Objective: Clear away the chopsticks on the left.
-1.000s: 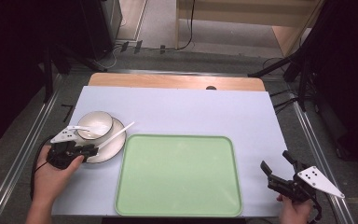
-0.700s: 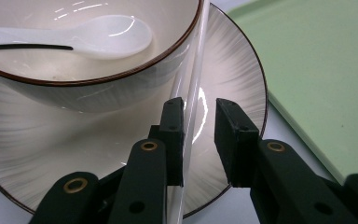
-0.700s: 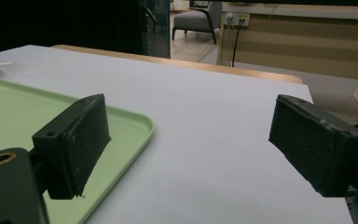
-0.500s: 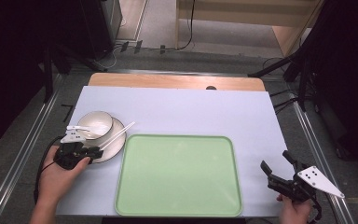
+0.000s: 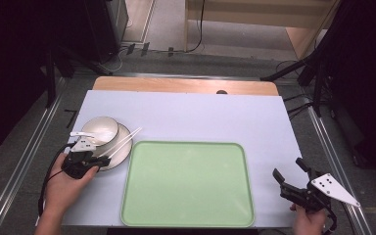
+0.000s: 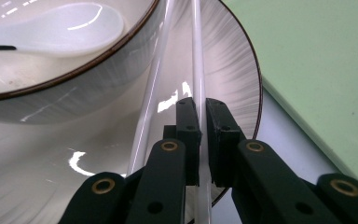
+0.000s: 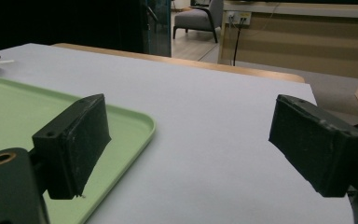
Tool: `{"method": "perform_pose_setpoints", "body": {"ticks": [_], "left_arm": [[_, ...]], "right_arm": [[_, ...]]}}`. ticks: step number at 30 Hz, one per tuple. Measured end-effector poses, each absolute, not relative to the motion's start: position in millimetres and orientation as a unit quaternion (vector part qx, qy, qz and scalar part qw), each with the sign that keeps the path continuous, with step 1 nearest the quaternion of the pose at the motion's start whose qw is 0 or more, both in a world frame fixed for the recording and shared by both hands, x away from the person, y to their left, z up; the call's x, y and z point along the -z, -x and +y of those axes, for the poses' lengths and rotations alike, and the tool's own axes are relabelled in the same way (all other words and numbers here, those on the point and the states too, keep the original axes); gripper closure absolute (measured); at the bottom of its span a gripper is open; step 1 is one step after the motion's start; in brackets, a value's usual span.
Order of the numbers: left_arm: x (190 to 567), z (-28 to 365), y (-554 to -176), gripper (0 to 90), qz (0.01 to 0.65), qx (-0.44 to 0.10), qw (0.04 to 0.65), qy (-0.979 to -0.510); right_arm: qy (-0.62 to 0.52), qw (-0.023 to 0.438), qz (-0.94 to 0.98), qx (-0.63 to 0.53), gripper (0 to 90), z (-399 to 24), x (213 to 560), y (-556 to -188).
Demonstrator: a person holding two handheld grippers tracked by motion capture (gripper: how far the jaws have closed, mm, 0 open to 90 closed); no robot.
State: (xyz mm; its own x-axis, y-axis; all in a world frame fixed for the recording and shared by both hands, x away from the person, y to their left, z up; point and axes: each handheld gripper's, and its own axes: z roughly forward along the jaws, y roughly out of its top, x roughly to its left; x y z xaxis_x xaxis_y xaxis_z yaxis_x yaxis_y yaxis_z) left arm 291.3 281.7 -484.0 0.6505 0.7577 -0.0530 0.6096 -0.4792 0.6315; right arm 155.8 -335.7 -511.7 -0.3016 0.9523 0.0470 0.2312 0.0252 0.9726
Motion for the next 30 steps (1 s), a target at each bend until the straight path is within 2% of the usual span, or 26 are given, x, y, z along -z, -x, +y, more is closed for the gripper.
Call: {"method": "perform_pose_setpoints", "body": {"ticks": [12, 17, 24, 30], "left_arm": [[471, 243, -270, 85.9, 0.375, -0.081, 0.348, -0.855], [481, 222, -261, 85.8, 0.39, -0.073, 0.336, -0.854], [492, 197, -252, 85.7, 0.407, -0.03, 0.347, -0.845], [507, 182, -247, 85.7, 0.407, -0.013, 0.325, -0.853]], "right_arm": [[-0.477, 0.353, 0.621, -0.512, 12.4, -336, 511, -155], [-0.475, 0.355, 0.621, -0.512, 12.4, -338, 511, -155], [-0.476, 0.355, 0.621, -0.512, 12.4, -338, 511, -155], [-0.475, 0.356, 0.622, -0.511, 12.4, -338, 511, -156]]}}
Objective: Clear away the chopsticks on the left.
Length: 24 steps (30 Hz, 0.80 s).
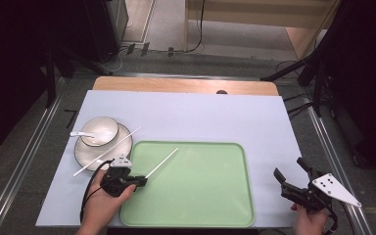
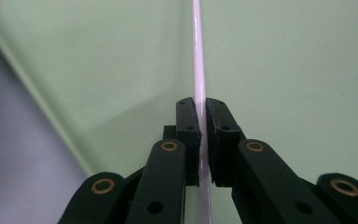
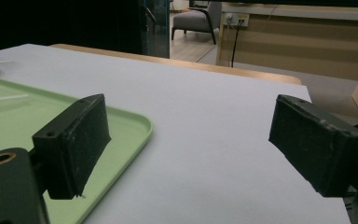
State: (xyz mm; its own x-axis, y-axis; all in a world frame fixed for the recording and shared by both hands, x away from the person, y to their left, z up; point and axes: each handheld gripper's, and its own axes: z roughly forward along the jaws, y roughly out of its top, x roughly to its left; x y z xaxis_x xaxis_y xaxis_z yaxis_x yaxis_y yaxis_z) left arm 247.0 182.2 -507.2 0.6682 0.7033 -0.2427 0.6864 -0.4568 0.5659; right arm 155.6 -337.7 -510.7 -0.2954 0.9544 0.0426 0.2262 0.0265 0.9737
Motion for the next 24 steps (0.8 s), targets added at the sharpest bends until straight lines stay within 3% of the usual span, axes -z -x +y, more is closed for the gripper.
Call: {"method": "perform_pose_setpoints", "body": {"ticks": [8, 12, 17, 20, 23, 24], "left_arm": [[513, 182, -247, 84.4, 0.426, -0.006, 0.338, -0.839], [513, 180, -244, 78.5, 0.418, -0.008, 0.341, -0.842], [512, 181, -246, 77.2, 0.415, -0.004, 0.34, -0.844], [506, 184, -248, 70.4, 0.411, -0.012, 0.349, -0.842], [498, 189, -253, 76.8, 0.415, -0.01, 0.385, -0.824], [497, 187, -255, 85.1, 0.411, -0.01, 0.393, -0.823]], "right_arm": [[-0.475, 0.357, 0.622, -0.51, 12.4, -338, 511, -156], [-0.476, 0.357, 0.621, -0.511, 12.4, -338, 511, -156], [-0.476, 0.357, 0.621, -0.511, 12.4, -339, 510, -155], [-0.476, 0.359, 0.619, -0.51, 12.4, -339, 510, -155], [-0.476, 0.36, 0.619, -0.51, 12.4, -341, 510, -154], [-0.477, 0.359, 0.619, -0.51, 12.4, -342, 510, -155]]}}
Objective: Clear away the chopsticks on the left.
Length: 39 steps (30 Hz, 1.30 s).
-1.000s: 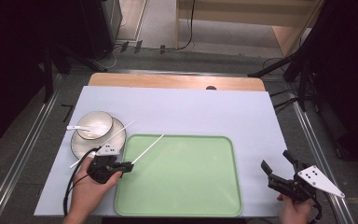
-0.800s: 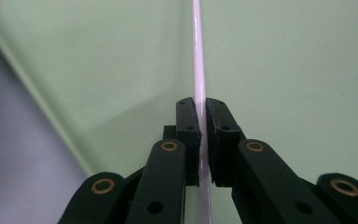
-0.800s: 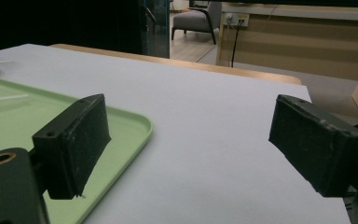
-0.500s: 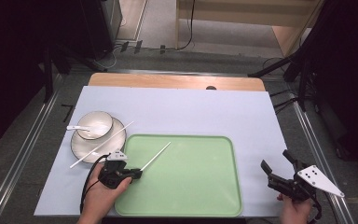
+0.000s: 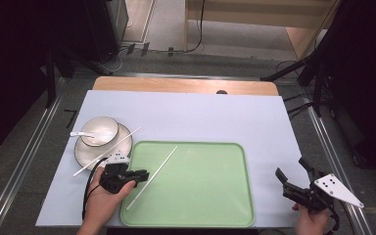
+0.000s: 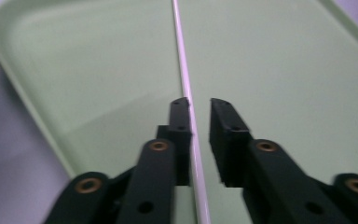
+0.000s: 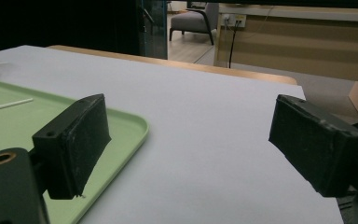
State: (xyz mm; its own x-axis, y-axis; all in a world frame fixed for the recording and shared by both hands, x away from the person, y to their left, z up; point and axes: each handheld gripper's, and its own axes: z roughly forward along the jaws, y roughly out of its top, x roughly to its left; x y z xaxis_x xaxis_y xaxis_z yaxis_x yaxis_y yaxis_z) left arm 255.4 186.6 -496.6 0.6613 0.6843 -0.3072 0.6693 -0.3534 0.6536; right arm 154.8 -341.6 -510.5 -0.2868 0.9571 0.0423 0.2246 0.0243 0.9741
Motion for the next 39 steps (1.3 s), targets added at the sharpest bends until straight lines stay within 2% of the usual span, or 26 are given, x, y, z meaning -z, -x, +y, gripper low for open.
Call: {"method": "perform_pose_setpoints", "body": {"ticks": [3, 6, 14, 39], "left_arm": [[495, 172, -263, 90.0, 0.39, -0.007, 0.4, -0.829], [500, 156, -270, 90.0, 0.369, 0.001, 0.404, -0.837], [518, 140, -285, 90.0, 0.392, -0.015, 0.364, -0.845], [513, 190, -281, 90.0, 0.451, -0.034, 0.337, -0.826]], "right_arm": [[-0.48, 0.359, 0.617, -0.51, 12.4, -342, 511, -155], [-0.478, 0.358, 0.62, -0.509, 12.4, -340, 511, -156], [-0.476, 0.356, 0.624, -0.507, 12.4, -338, 511, -157], [-0.478, 0.358, 0.622, -0.507, 12.4, -340, 511, -155]]}}
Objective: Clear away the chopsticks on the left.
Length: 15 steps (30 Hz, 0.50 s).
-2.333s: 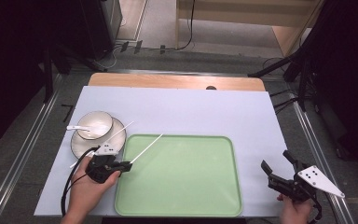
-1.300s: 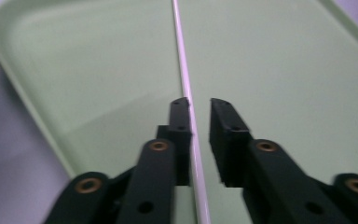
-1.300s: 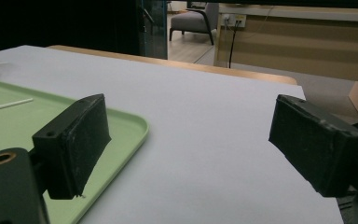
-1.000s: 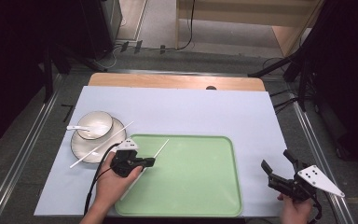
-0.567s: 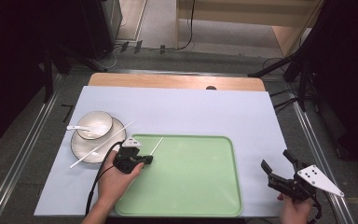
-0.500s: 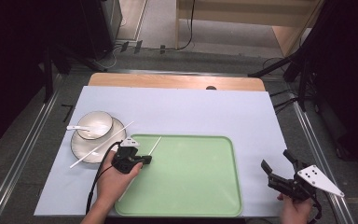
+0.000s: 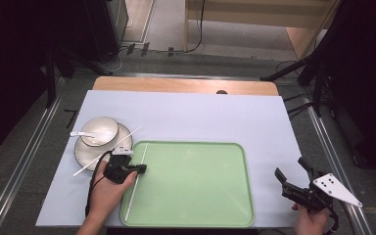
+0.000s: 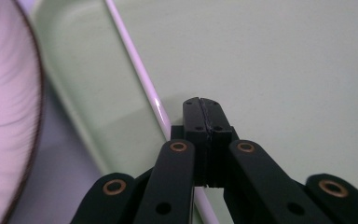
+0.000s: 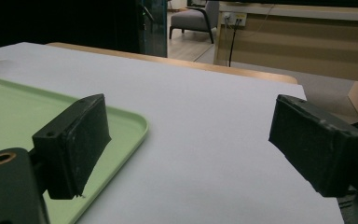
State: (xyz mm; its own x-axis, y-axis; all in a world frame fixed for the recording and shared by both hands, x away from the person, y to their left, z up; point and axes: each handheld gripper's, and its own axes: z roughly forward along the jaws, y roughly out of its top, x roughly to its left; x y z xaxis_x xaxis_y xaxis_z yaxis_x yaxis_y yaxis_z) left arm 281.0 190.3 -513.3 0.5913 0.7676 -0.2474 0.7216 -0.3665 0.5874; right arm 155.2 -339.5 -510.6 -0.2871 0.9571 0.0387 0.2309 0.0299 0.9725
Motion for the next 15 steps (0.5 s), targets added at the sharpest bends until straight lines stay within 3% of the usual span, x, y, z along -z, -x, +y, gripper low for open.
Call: {"method": "perform_pose_setpoints", "body": {"ticks": [15], "left_arm": [[513.3, 197.7, -278.2, 89.2, 0.448, -0.029, 0.34, -0.826]], "right_arm": [[-0.477, 0.36, 0.621, -0.507, 12.4, -340.2, 510.9, -155.6]]}}
